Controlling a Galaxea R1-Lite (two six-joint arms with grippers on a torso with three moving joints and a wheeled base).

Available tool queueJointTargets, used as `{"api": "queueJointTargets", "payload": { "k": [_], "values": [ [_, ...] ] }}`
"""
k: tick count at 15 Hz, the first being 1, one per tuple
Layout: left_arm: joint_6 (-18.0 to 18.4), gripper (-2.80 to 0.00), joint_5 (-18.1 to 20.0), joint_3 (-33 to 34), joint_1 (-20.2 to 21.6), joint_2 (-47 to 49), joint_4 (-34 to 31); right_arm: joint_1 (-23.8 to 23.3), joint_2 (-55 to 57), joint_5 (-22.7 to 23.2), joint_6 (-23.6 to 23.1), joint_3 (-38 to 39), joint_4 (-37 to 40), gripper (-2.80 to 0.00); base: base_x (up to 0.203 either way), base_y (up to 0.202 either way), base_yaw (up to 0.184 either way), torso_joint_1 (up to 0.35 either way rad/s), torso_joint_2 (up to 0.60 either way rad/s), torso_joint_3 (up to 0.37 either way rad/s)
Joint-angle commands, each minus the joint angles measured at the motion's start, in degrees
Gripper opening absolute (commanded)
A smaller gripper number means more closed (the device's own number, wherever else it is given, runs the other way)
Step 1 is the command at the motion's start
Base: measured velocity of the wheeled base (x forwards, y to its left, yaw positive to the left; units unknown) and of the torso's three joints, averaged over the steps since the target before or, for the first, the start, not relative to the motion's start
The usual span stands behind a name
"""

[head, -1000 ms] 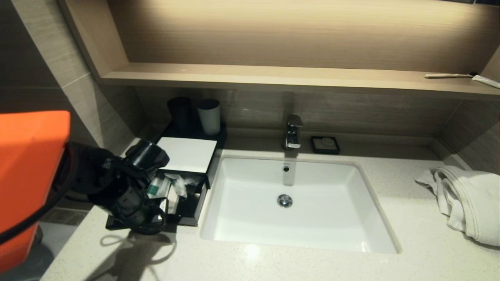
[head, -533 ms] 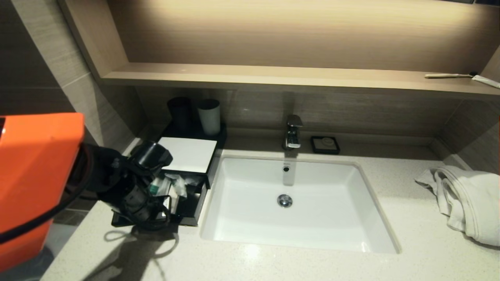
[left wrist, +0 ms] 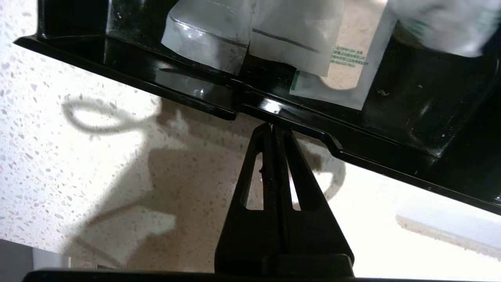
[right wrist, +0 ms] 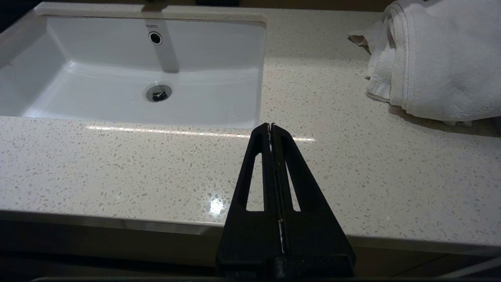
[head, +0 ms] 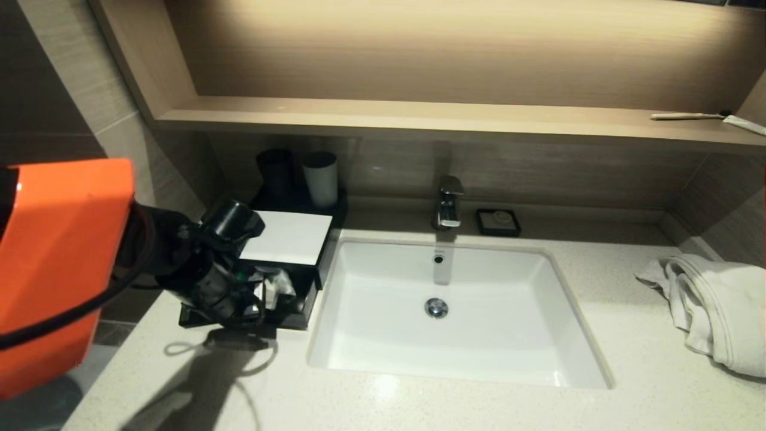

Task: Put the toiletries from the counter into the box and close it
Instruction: Close the drawer

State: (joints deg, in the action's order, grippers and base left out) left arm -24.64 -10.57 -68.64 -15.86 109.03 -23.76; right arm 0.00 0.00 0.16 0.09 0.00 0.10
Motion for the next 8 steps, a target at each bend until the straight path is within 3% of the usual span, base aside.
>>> {"api": "queueJointTargets", "payload": {
  "k": [1, 8],
  "values": [
    [-0.15, -2.80, -0.14, -1.27, 0.22, 1.48, -0.32, 0.00, 0.00, 0.02, -0.01, 0.00, -0.01, -2.80, 0.000, 0.000, 0.000, 0.000, 0.00, 0.000],
    [-0.22, -2.80, -0.07, -6.49, 0.82, 5.64, -0.32, 0.00, 0.00, 0.02, -0.01, 0.00, -0.01, -2.80, 0.000, 0.000, 0.000, 0.000, 0.00, 0.000]
  ]
}}
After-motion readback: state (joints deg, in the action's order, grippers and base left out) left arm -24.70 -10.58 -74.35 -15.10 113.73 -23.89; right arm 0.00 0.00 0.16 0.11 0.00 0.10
